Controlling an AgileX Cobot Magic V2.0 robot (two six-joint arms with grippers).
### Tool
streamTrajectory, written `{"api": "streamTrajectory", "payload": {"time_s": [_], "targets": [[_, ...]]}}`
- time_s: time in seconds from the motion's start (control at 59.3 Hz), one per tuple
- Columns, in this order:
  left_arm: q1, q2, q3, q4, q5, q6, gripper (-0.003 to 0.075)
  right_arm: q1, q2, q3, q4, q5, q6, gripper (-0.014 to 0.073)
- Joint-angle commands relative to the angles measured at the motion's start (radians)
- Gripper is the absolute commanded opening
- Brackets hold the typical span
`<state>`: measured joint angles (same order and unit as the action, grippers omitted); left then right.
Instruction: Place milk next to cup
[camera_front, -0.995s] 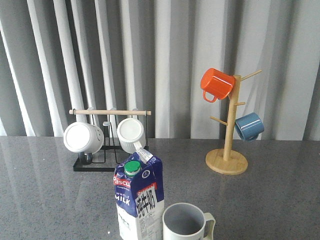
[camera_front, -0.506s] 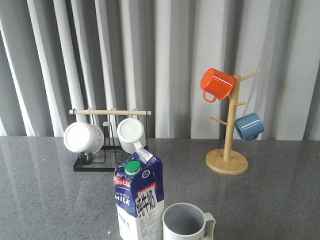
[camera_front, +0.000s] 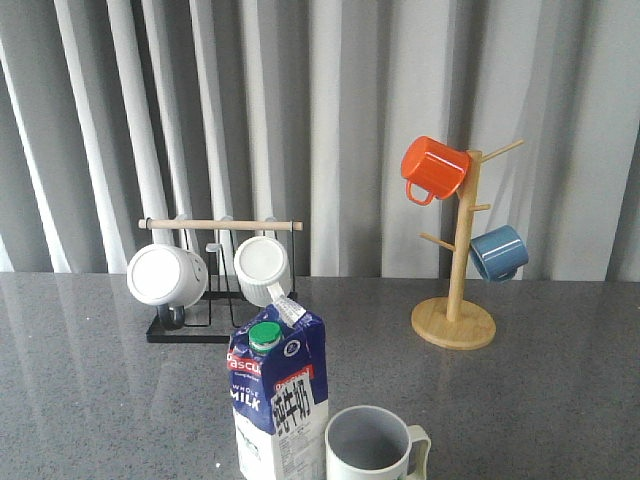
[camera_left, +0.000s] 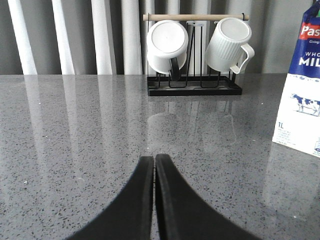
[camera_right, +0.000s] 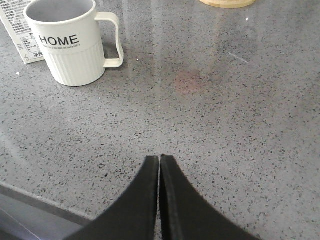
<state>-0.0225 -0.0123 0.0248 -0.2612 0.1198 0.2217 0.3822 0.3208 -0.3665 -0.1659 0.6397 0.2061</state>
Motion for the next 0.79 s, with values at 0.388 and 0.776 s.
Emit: {"api": "streamTrajectory", "payload": {"time_s": [0.388, 0.776], "targets": [[0.001, -0.01, -0.015, -0.014, -0.078, -0.002, -0.0007, -0.007, 0.008, -0.027, -0.013, -0.068, 0.004, -0.0006], [0.001, -0.01, -0.015, -0.014, -0.078, -0.002, -0.0007, -0.163, -0.101, 0.196, 0.018, -0.397, 0.004, -0.0006]]}}
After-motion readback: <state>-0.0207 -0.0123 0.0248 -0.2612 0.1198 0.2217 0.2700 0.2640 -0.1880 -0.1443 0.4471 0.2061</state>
